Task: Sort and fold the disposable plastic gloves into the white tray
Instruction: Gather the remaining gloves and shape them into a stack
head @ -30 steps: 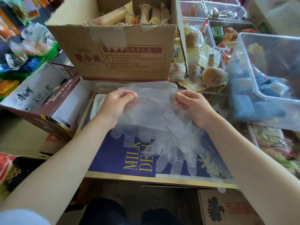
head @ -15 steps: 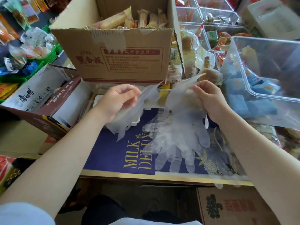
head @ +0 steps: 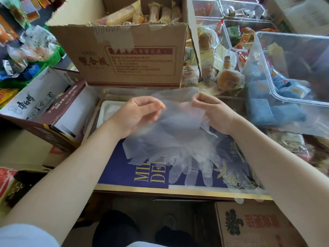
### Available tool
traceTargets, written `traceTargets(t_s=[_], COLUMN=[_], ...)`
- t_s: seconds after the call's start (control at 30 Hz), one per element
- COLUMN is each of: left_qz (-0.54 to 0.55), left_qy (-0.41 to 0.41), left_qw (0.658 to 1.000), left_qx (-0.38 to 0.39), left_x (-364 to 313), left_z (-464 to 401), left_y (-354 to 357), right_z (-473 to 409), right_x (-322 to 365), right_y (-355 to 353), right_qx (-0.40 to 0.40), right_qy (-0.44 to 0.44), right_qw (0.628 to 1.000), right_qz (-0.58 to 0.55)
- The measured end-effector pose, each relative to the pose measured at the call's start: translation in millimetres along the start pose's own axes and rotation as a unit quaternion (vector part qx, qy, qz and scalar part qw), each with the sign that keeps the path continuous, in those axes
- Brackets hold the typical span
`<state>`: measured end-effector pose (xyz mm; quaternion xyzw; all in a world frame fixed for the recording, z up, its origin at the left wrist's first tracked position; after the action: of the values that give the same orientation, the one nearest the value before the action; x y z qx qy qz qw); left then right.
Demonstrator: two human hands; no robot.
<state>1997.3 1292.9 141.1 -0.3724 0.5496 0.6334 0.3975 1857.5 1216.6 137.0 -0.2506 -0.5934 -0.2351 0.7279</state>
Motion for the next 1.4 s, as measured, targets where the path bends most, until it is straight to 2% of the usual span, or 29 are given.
traceTargets(t_s=[0.07, 0.1, 0.13, 0.2, 0.3, 0.37, 0.47, 0.57, 0.63, 0.7, 0.77, 0.83, 0.87, 0.97, 1.03, 1.1, 1.17, 1.2, 1.23, 1.27, 1.3, 1.33, 1.37, 1.4], left_qz=[-0.051, -0.044, -0.011, 0.079, 0.157, 0.207, 0.247, 0.252, 0.245, 0.253, 0.258, 0.265, 0.271, 0.287, 0.249, 0.188, 0.1, 0.04, -0.024, -0.084, -0.134, -0.171, -0.194, -0.209], left_qy=[0.063, 0.064, 0.046, -0.011, -0.105, -0.155, -0.185, -0.16, -0.113, -0.06, -0.023, -0.021, -0.034, -0.091, -0.152, -0.22, -0.267, -0.278, -0.283, -0.284, -0.283, -0.279, -0.272, -0.266], left_qw=[0.983, 0.975, 0.974, 0.977, 0.966, 0.95, 0.932, 0.922, 0.911, 0.891, 0.874, 0.873, 0.879, 0.921, 0.948, 0.954, 0.95, 0.945, 0.938, 0.927, 0.915, 0.903, 0.896, 0.891], left_qx=[-0.166, -0.209, -0.223, -0.197, -0.174, -0.174, -0.191, -0.246, -0.311, -0.373, -0.41, -0.41, -0.39, -0.248, -0.129, -0.078, -0.127, -0.164, -0.199, -0.228, -0.255, -0.277, -0.292, -0.302], left_x=[-3, 0, 7, 29, 54, 67, 76, 81, 81, 79, 76, 74, 72, 63, 60, 70, 84, 89, 94, 98, 102, 105, 108, 111], left_z=[-2, -1, -1, -4, 0, 6, 16, 23, 32, 45, 59, 69, 74, 90, 105, 119, 126, 127, 127, 128, 130, 132, 134, 136], left_y=[-37, -49, -53, -51, -39, -36, -41, -57, -80, -103, -122, -131, -131, -122, -114, -119, -145, -161, -177, -192, -206, -219, -229, -237], right_z=[3, 2, 1, -1, -4, -7, -9, -16, -17, -17, -23, -30, -30, -29, -28, -30, -37, -44, -54, -63, -72, -78, -84, -91], right_x=[-3, -6, -8, -11, -21, -32, -46, -54, -46, -39, -37, -39, -37, -39, -41, -44, -61, -74, -90, -102, -114, -124, -133, -141], right_y=[15, 18, 19, 22, 30, 30, 35, 36, 56, 74, 79, 84, 91, 112, 125, 140, 150, 150, 146, 143, 139, 139, 140, 137], right_qx=[0.069, 0.086, 0.088, 0.081, 0.099, 0.091, 0.086, 0.051, 0.112, 0.184, 0.193, 0.199, 0.221, 0.291, 0.333, 0.383, 0.411, 0.401, 0.381, 0.364, 0.343, 0.316, 0.28, 0.225], right_qy=[0.013, 0.015, 0.018, 0.023, 0.049, 0.084, 0.119, 0.141, 0.132, 0.098, 0.054, 0.034, 0.03, 0.054, 0.098, 0.133, 0.173, 0.186, 0.194, 0.196, 0.2, 0.201, 0.201, 0.207], right_qw=[0.996, 0.995, 0.994, 0.995, 0.989, 0.989, 0.989, 0.988, 0.981, 0.978, 0.969, 0.955, 0.951, 0.945, 0.936, 0.914, 0.887, 0.869, 0.836, 0.786, 0.737, 0.714, 0.716, 0.744], right_qz=[-0.049, -0.057, -0.058, -0.058, -0.103, -0.081, -0.014, -0.034, -0.088, -0.009, 0.147, 0.215, 0.213, 0.141, 0.062, 0.03, 0.124, 0.223, 0.344, 0.46, 0.547, 0.592, 0.607, 0.595])
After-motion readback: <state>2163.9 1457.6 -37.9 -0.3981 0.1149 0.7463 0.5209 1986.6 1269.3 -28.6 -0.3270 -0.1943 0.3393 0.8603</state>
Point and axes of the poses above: each hand's wrist, its own z-axis away from the middle knuckle, its own y-axis out of the palm, x = y × z, the point moved 10 cm from there along -z, towards the middle knuckle, and after that the axes turned 14 degrees about z, right-handed, at the moved point
